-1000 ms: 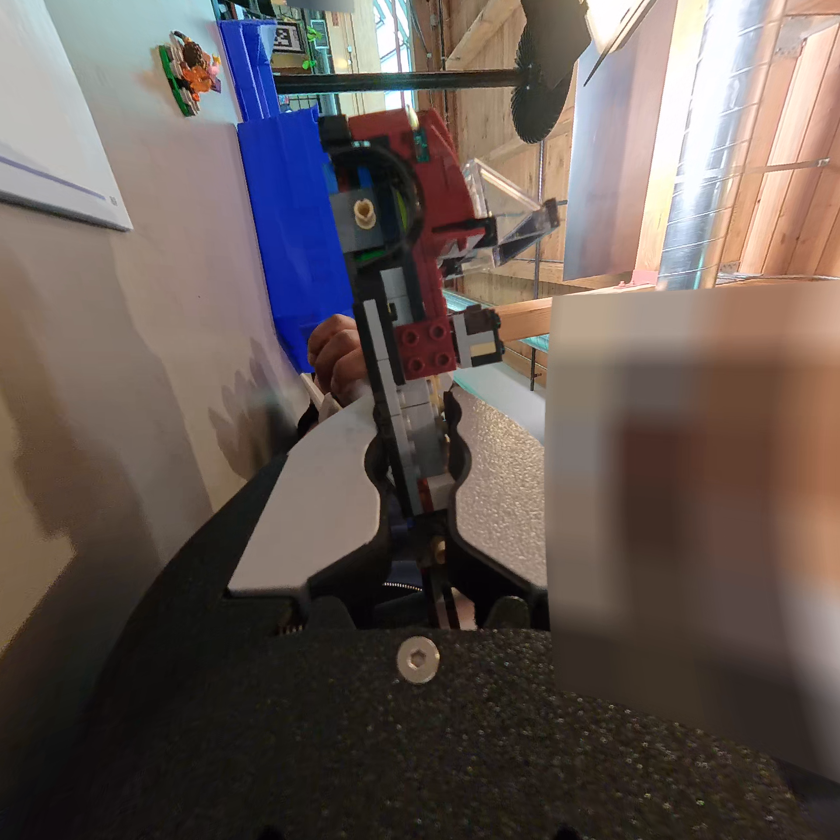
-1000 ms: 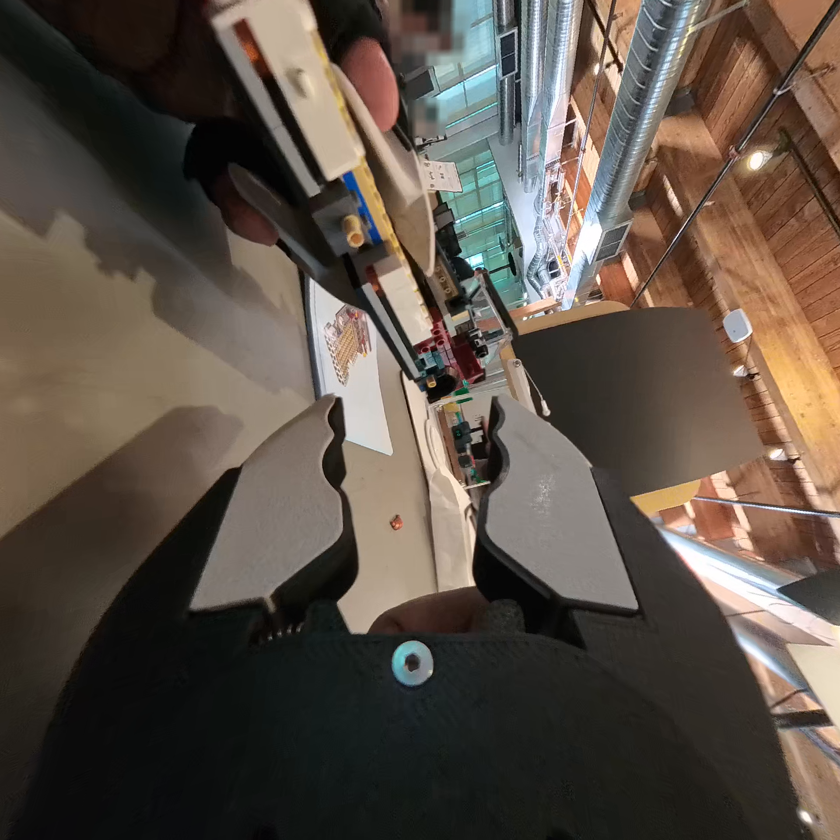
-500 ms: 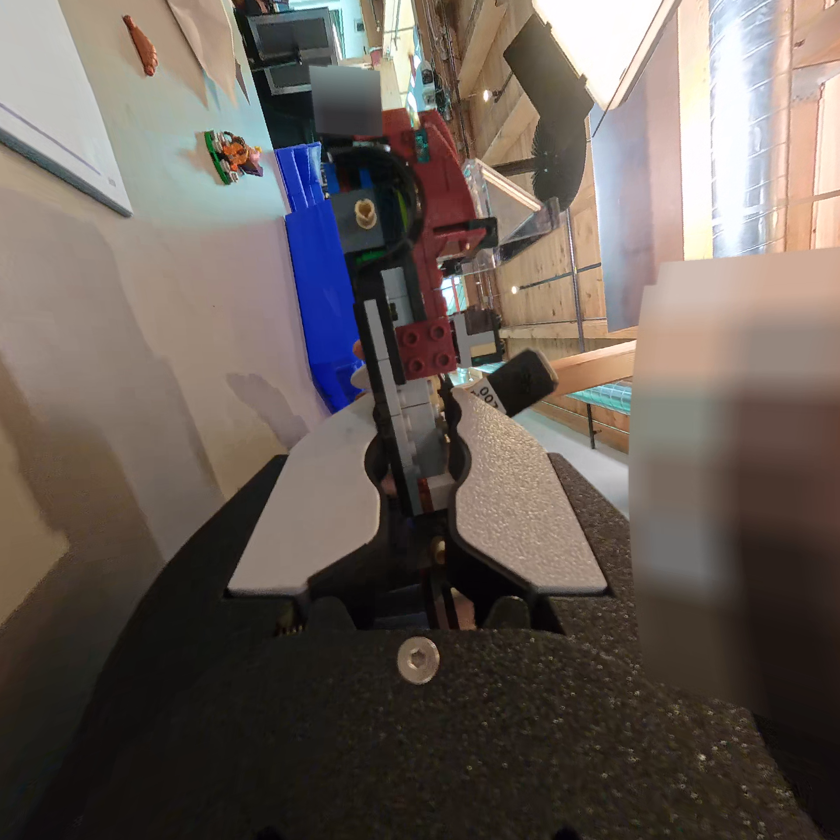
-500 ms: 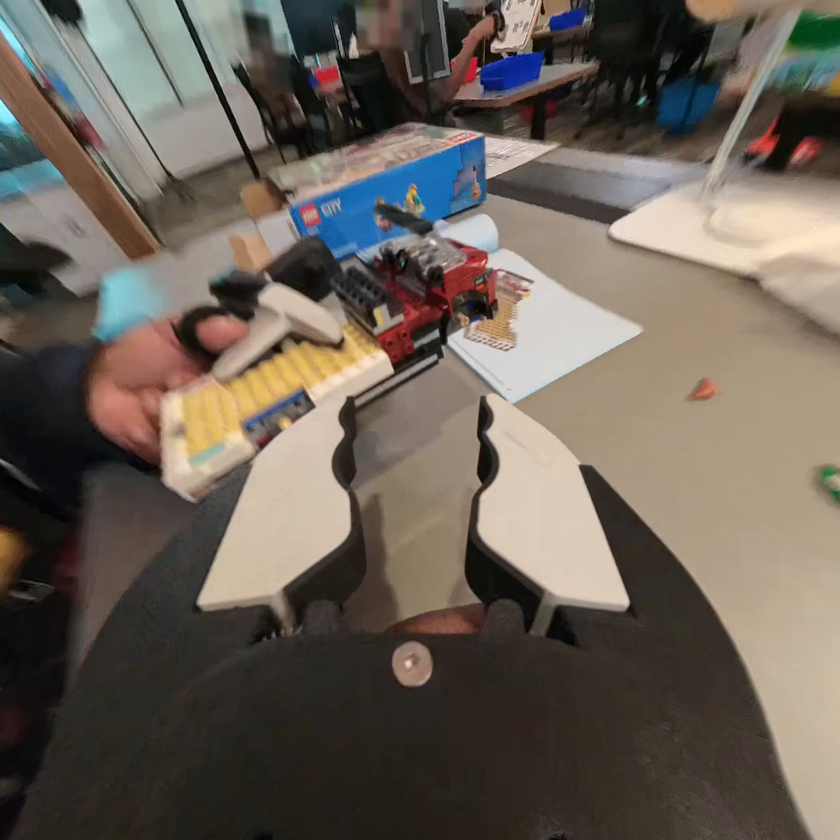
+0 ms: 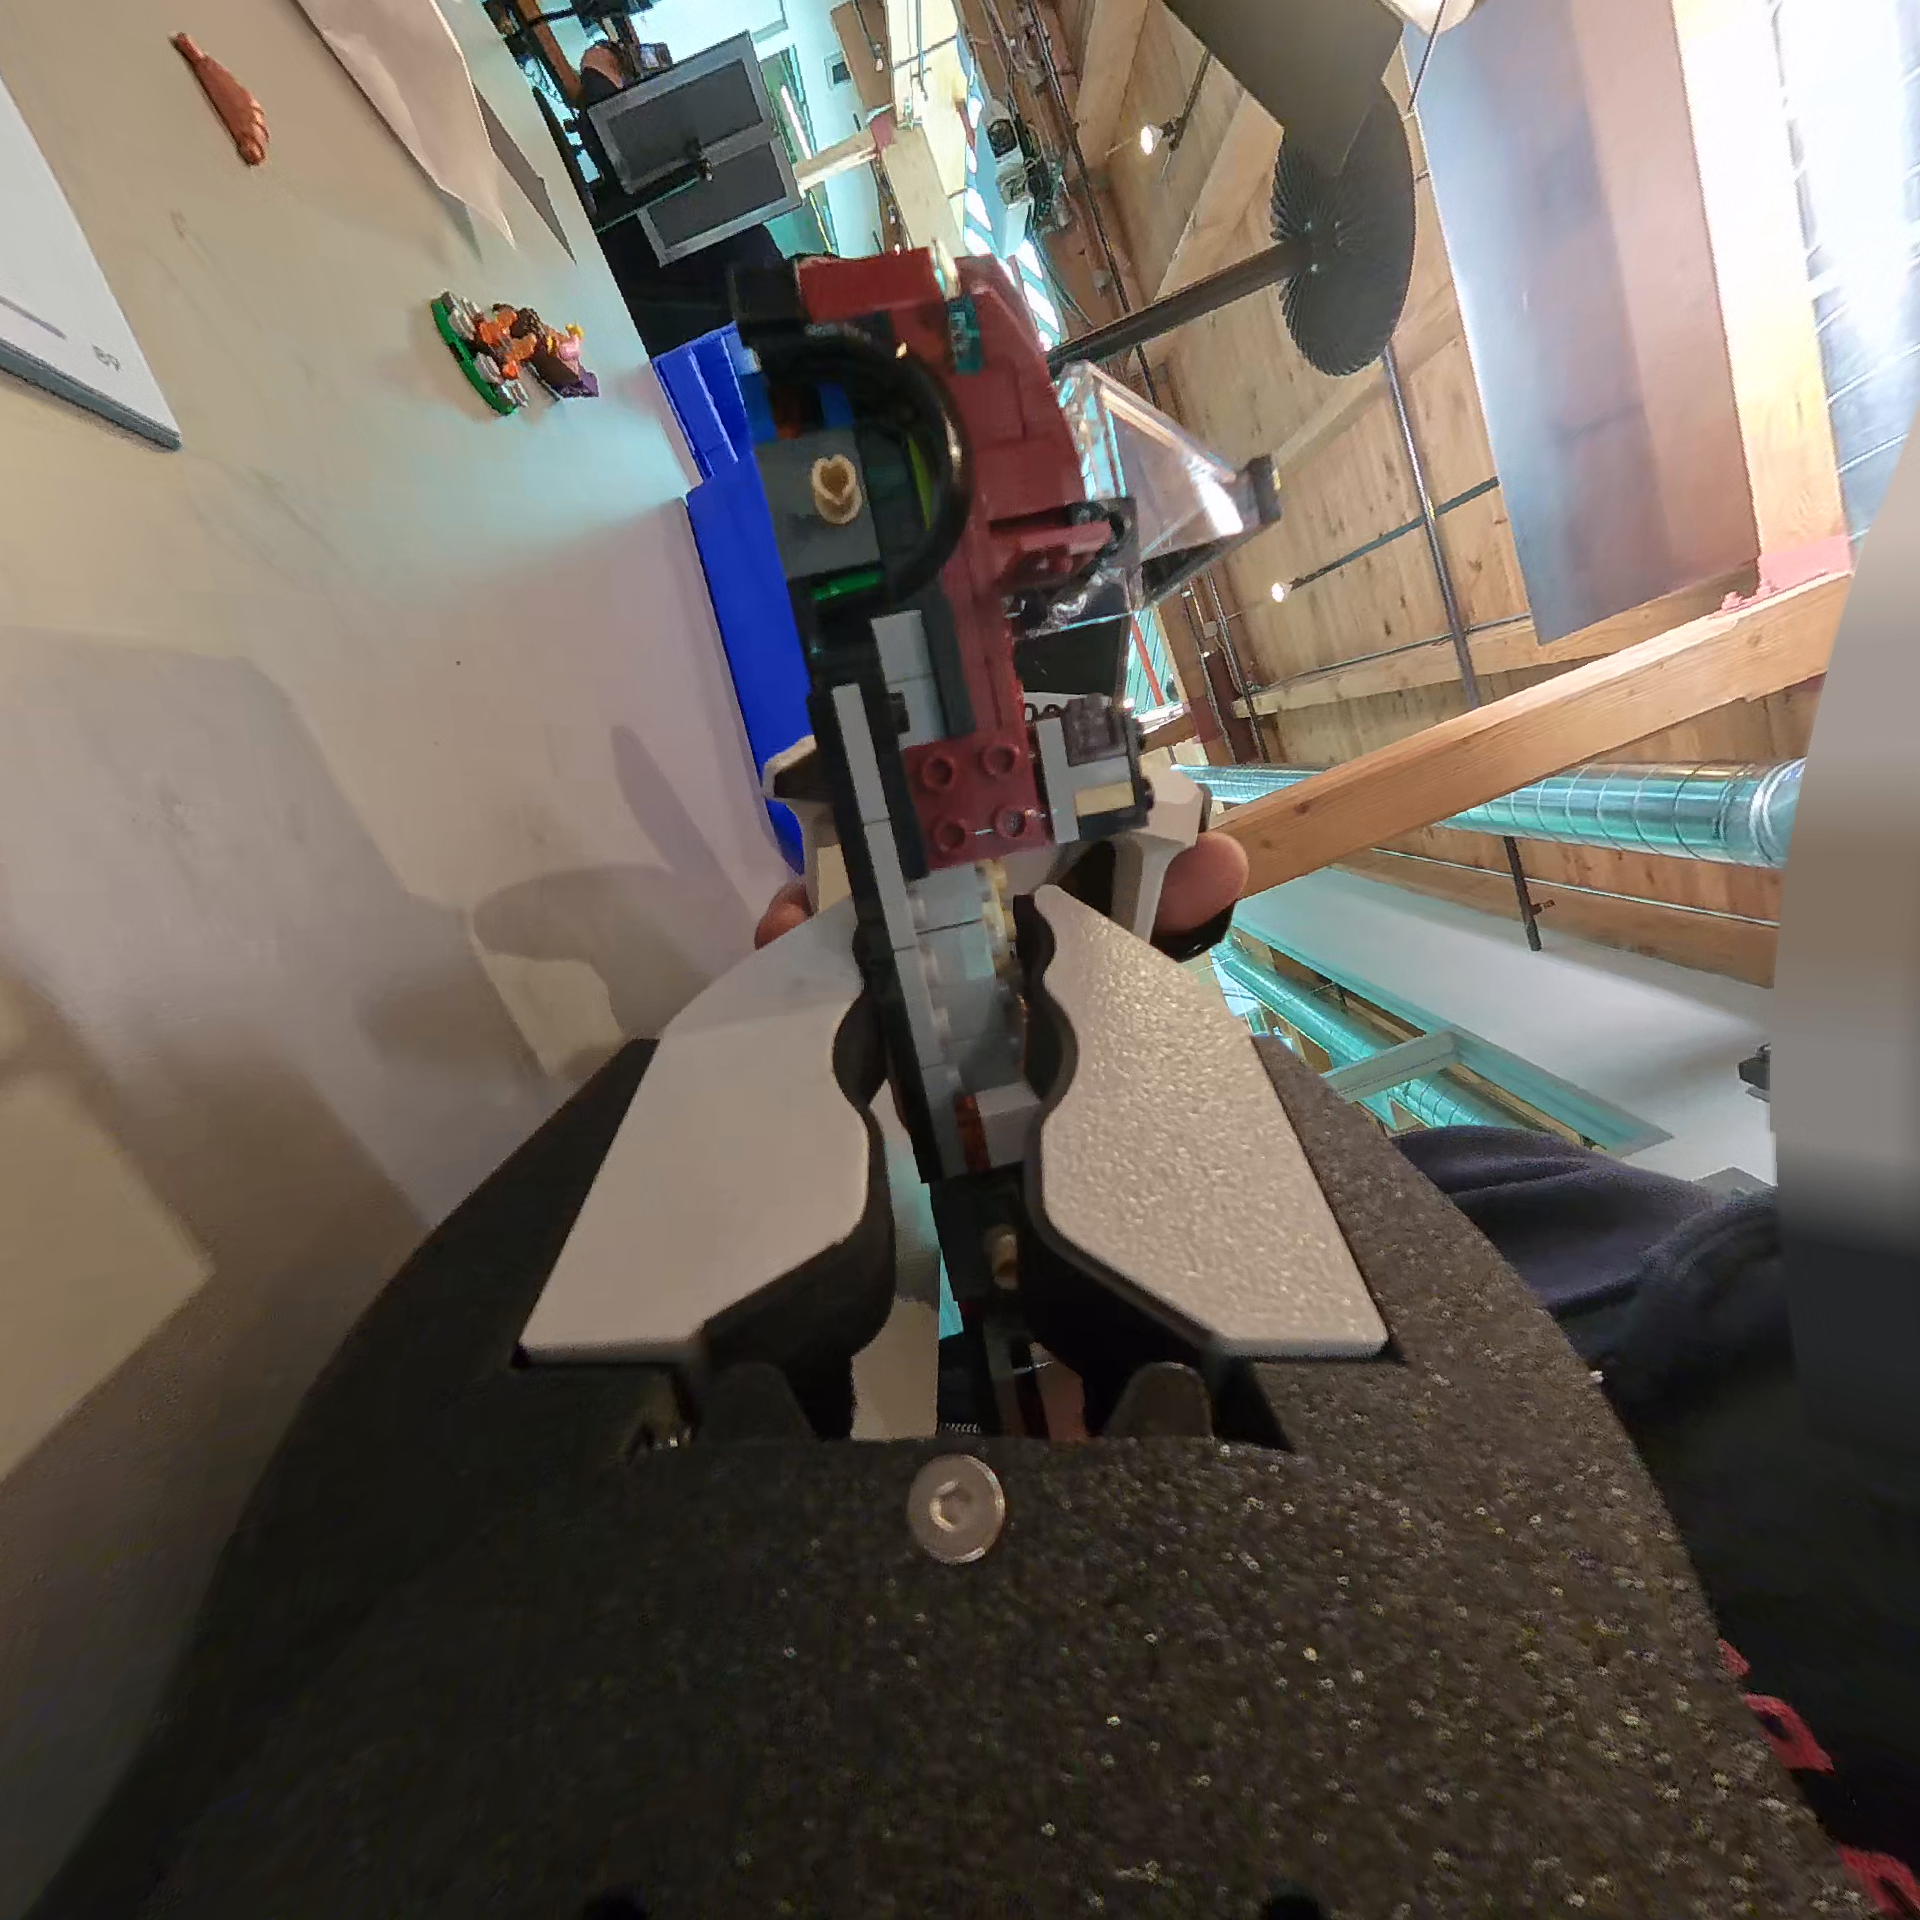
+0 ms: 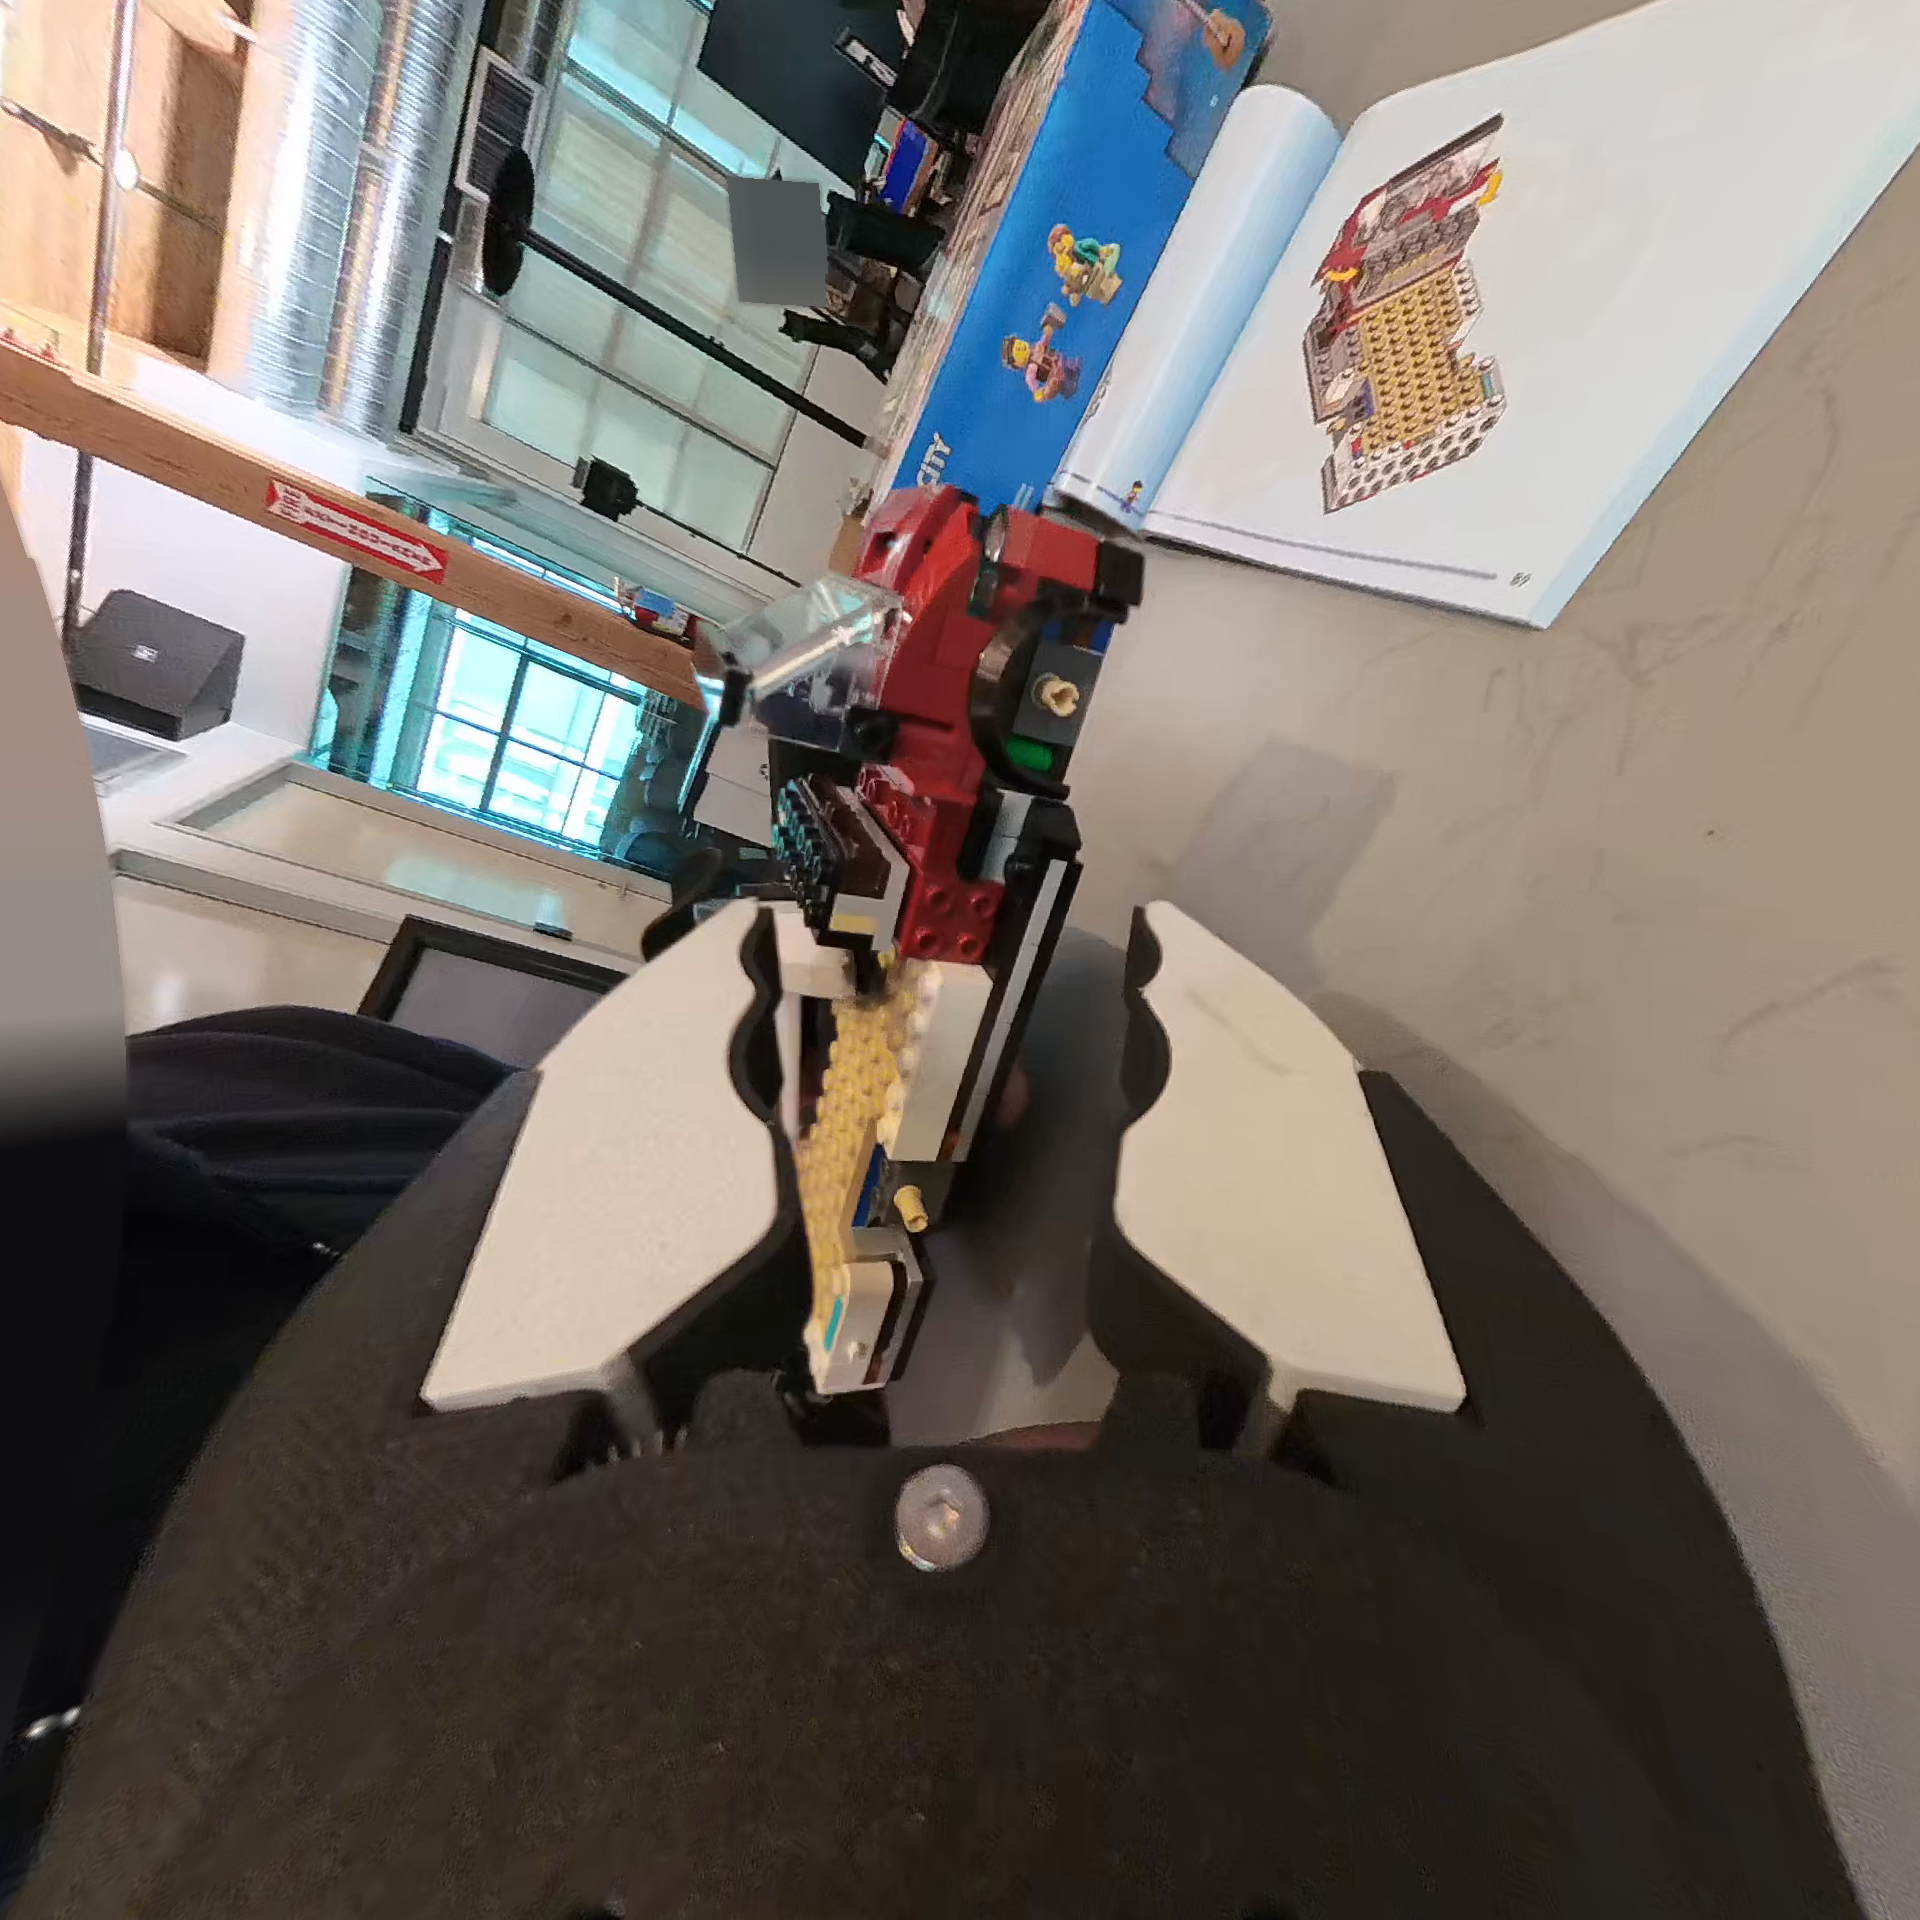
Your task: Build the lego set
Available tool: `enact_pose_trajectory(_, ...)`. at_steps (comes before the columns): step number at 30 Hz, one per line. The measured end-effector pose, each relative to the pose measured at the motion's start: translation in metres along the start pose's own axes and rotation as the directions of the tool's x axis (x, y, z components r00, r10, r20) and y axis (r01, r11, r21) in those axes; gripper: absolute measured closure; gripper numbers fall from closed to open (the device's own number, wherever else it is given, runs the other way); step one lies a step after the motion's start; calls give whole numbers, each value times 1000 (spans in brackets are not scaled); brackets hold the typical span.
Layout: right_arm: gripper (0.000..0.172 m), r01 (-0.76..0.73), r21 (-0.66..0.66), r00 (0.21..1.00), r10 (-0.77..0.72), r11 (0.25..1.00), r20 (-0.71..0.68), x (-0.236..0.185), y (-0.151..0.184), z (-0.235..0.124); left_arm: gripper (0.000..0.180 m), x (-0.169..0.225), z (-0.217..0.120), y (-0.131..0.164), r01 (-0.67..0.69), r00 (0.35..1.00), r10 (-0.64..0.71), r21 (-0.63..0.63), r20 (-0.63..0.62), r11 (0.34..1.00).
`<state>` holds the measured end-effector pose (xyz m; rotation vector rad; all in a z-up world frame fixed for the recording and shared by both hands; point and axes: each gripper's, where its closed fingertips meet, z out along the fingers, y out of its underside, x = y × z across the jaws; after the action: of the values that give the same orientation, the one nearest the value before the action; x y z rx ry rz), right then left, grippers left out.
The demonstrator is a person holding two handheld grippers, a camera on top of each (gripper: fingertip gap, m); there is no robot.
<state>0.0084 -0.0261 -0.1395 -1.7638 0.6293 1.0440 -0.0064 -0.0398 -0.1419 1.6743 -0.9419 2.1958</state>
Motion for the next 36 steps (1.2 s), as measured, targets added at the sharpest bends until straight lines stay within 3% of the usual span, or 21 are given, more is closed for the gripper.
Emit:
enact_pose_trajectory(9, 108, -59, 9, 997, 58, 998, 52, -12, 0, 6, 158, 3, -2, 2, -28, 1000, 28, -13, -6, 1000)
enact_pose_trajectory(16, 118, -98, 14, 992, 97, 995, 79, -11, 2, 9, 158, 7, -2, 7, -105, 994, 106, -40, 5, 994)
enact_pose_trajectory(36, 122, 18, 86, 992, -29, 996, 123, -21, -1, 8, 158, 13, -1, 5, -218, 976, 219, -47, 9, 975)
